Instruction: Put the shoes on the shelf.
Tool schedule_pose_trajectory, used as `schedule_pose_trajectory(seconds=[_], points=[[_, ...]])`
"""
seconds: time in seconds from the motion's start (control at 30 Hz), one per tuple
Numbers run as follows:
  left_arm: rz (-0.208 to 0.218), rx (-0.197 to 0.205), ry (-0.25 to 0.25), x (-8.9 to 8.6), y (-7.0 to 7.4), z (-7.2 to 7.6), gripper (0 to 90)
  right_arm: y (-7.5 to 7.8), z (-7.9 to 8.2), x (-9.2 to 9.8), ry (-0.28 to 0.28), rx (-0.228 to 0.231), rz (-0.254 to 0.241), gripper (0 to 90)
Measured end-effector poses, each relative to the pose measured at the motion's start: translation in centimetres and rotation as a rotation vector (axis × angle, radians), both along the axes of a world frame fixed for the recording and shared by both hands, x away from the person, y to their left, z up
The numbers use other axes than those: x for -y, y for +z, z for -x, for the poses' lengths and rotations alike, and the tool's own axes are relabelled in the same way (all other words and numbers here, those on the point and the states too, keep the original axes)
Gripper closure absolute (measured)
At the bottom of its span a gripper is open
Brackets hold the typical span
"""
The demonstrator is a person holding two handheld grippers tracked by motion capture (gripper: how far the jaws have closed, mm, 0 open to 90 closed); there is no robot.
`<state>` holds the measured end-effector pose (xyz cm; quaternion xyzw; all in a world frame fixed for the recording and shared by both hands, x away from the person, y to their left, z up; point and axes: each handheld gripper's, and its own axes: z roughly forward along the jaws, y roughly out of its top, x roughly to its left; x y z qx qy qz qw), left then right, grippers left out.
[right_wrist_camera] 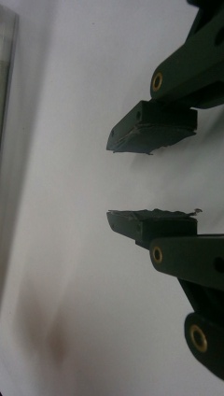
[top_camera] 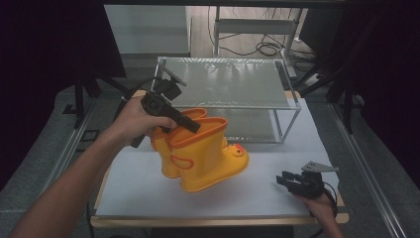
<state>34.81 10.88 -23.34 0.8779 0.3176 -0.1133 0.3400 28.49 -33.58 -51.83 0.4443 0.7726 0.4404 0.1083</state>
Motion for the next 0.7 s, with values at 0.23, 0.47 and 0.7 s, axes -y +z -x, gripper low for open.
schedule_pose_trajectory(seconds=[0.23,0.47,0.7], points=[[0.038,0.024,-0.011,0.9,2.5,-0.6,82.3,0.0,0.0,0.1,-0.003,0.001,-0.001,59.0],[0.1,0.018,-0.009,1.3,4.5,-1.8,82.3,0.0,0.0,0.1,-0.004,0.0,-0.002,59.0],[0.128,0.037,-0.005,2.2,6.2,-3.0,82.3,0.0,0.0,0.2,-0.006,0.0,-0.006,59.0]])
